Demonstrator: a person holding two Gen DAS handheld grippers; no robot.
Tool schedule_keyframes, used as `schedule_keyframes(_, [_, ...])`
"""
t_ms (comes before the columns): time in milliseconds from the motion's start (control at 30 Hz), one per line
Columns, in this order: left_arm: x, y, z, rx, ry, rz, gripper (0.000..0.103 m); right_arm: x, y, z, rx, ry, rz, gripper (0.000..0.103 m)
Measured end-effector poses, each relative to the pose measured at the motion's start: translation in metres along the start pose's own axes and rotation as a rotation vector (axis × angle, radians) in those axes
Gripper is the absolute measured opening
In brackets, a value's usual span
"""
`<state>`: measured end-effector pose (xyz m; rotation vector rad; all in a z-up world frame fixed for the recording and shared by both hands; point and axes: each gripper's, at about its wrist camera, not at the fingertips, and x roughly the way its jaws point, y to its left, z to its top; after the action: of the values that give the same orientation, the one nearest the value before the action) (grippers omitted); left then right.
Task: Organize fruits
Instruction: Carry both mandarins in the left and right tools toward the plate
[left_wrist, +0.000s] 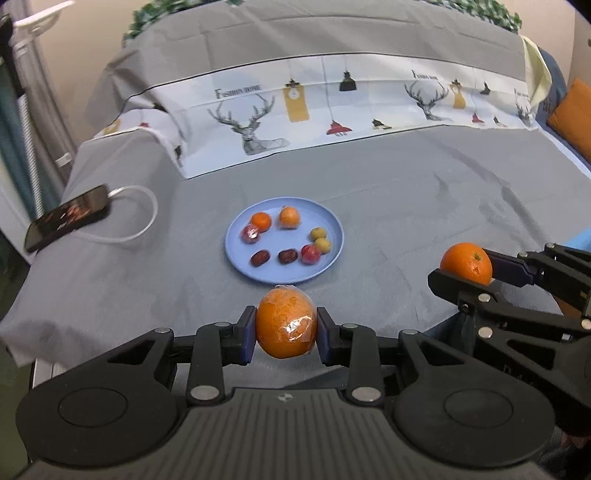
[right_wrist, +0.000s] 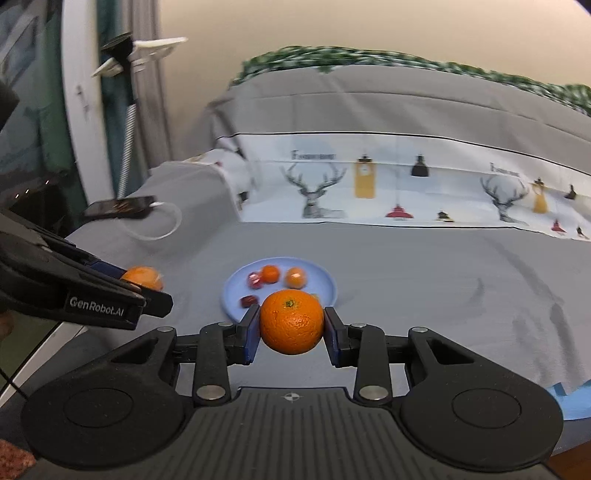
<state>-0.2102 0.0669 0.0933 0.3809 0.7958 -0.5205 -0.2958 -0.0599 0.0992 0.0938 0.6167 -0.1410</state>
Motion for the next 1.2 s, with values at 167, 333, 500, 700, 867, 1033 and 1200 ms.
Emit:
schedule_keyframes(167, [-0.015,0.009,-0.015,-0.029,-0.033,0.009,0.036,-0.013,0.018,-0.001,-0.033,0.005,-0.006,0.037])
schedule_keyframes(333, [-0.020,0.013,-0.018,-0.041,-0.041,-0.011,0.036,-0.014,0.029,0.001,-0.060,0.007,0.000,0.037])
schedule_keyframes(500, [-0.017,0.018,-0.018,-0.055,-0.040,-0.020,0.036,-0.013,0.034,0.002,-0.070,0.009,-0.004,0.037])
schedule_keyframes(700, [-0.011,0.023,-0.018,-0.072,-0.030,-0.028,0.036,-0.008,0.033,0.002,-0.078,0.027,-0.003,0.037])
schedule_keyframes(867, [-0.004,0.024,-0.018,-0.079,-0.012,-0.032,0.036,0.001,0.036,0.002,-0.078,0.051,-0.001,0.037])
schedule_keyframes(1033, [0.006,0.030,-0.017,-0.093,0.010,-0.037,0.036,0.011,0.036,0.001,-0.081,0.071,0.005,0.037])
schedule_keyframes(1200, [0.020,0.034,-0.014,-0.092,0.032,-0.034,0.036,0.023,0.034,-0.001,-0.072,0.099,0.004,0.037])
